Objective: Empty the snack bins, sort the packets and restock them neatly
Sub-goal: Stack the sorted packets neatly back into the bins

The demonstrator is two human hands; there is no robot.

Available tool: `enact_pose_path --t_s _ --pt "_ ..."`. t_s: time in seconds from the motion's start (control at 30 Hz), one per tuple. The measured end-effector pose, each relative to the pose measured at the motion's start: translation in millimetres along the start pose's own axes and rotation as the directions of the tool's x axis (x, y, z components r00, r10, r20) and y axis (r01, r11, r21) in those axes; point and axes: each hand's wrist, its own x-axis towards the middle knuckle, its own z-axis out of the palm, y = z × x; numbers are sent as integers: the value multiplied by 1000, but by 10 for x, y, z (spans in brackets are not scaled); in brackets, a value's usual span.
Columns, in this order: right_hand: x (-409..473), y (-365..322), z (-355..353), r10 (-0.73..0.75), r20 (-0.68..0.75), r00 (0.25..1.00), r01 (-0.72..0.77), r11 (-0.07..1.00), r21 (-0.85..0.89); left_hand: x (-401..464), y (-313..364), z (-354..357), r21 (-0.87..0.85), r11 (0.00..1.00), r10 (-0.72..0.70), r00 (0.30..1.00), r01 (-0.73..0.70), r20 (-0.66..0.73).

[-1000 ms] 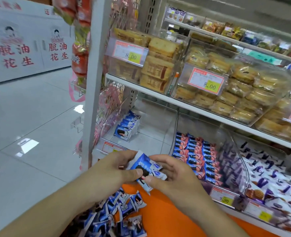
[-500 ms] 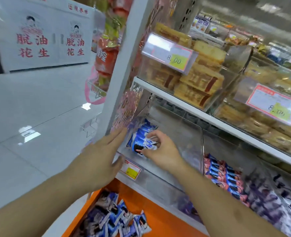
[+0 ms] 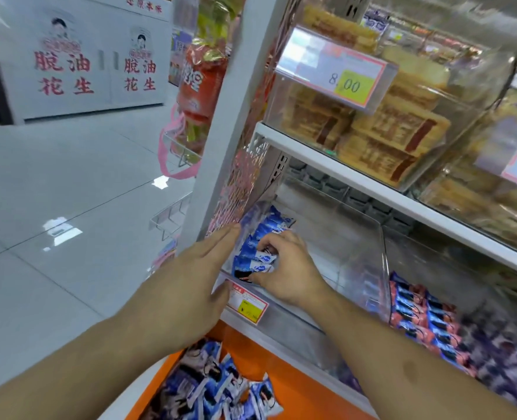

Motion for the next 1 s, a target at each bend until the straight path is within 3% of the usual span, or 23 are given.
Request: enact_pose_path --t_s 0.27,0.63,0.77,0.9,1.0 --pt "-46 -21 -11 16 17 1000 -15 998 -53 0 0 17 -18 1000 -13 1000 13 9" --pt "-183 -109 -215 90 47 995 -92 995 28 -83 41 -101 3 999 -44 997 44 64" --pt "-437 -208 -414 101 -30 994 -94 978 188 -214 64 -247 17 998 -57 991 55 122" --pt "-1047 -440 -552 52 -142 988 16 897 442 -419 -13 -385 19 994 -109 957 108 270" --pt "-1608 -565 -397 -11 -76 997 51 837 544 -561 -221 -296 21 991 -130 885 135 447"
